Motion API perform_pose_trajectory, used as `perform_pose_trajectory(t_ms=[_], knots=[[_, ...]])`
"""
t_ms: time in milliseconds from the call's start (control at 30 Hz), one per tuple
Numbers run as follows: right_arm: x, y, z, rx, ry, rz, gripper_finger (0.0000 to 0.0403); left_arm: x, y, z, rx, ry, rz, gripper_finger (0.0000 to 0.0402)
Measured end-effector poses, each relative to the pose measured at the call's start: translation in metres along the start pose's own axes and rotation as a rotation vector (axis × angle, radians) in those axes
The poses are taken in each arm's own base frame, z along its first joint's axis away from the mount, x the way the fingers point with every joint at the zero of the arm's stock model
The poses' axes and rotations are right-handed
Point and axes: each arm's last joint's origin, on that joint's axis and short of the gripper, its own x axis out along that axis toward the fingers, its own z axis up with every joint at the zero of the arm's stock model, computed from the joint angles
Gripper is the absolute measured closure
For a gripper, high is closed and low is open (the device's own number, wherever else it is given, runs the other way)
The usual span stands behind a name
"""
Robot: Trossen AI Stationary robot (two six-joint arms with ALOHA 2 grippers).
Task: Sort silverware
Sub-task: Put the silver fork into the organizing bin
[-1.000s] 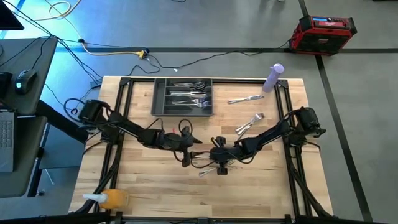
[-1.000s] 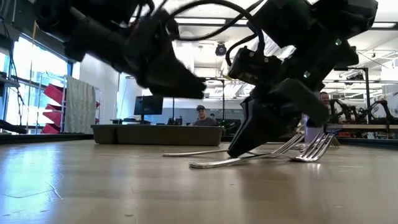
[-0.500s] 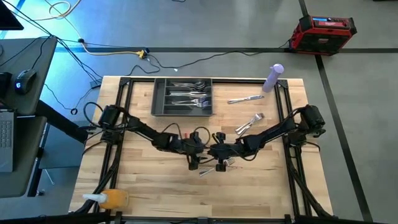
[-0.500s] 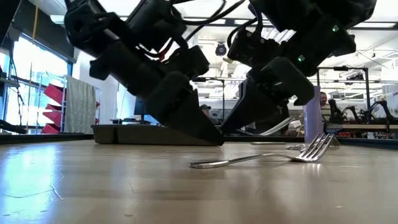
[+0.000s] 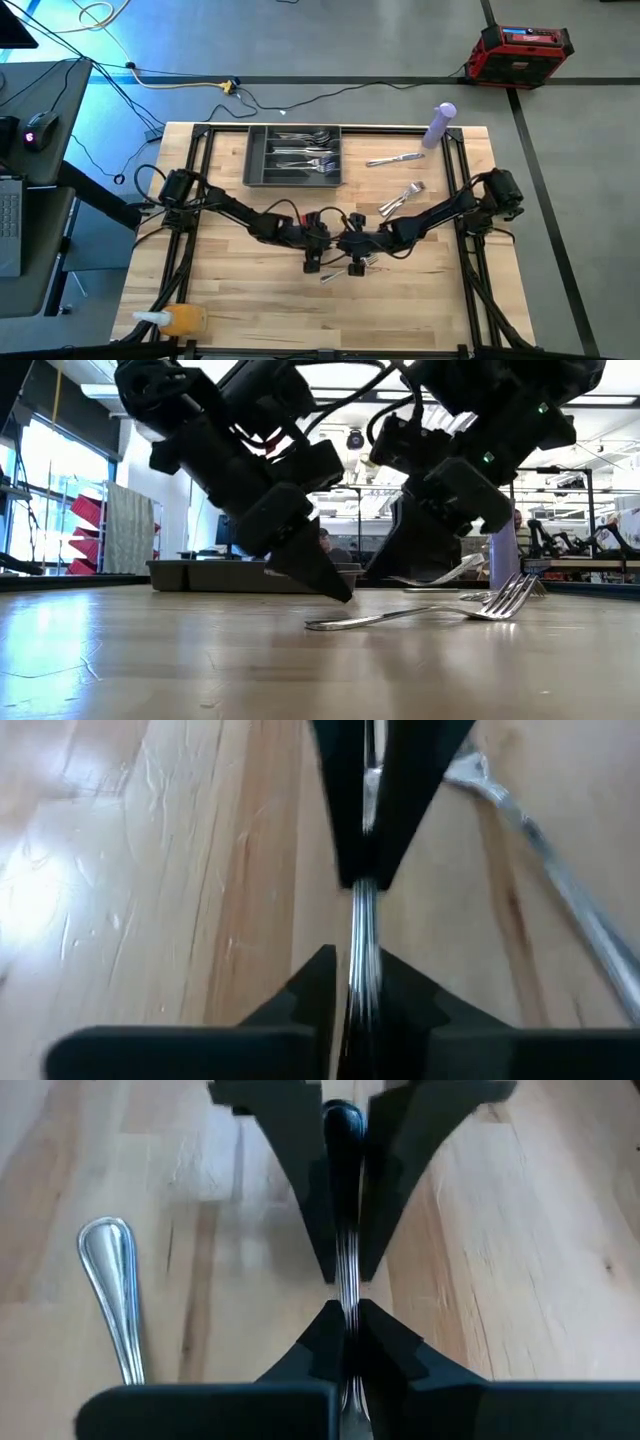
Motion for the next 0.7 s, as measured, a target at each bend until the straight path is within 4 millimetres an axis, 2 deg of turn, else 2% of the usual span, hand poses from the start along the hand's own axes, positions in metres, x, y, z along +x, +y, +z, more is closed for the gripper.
perform_pose_trajectory(t_ms=[100,233,400,567,700], knots=[[-0.001,0.0,0.0,0.009,0.0,-0.004,0.0402,-0.001,-0.002,0.005,-0.001,0.001,0.001,0.0395],[0.0,0.0,-0.001,0.004,0.011,-0.005,0.0387,-0.001,-0.002,0.006,0.005,0.022,0.009,0.0401],[-0.004,-0.002,-0.006,-0.018,0.07,-0.029,0.0327,-0.001,-0.001,0.002,0.008,0.061,0.035,0.0401],[-0.024,-0.01,-0.005,-0.031,0.124,-0.107,0.0256,-0.004,0.001,0.003,0.008,0.065,0.078,0.0401],[-0.05,-0.018,-0.001,0.0,0.127,-0.233,0.0225,-0.017,0.006,0.007,0.035,0.092,0.193,0.0401]])
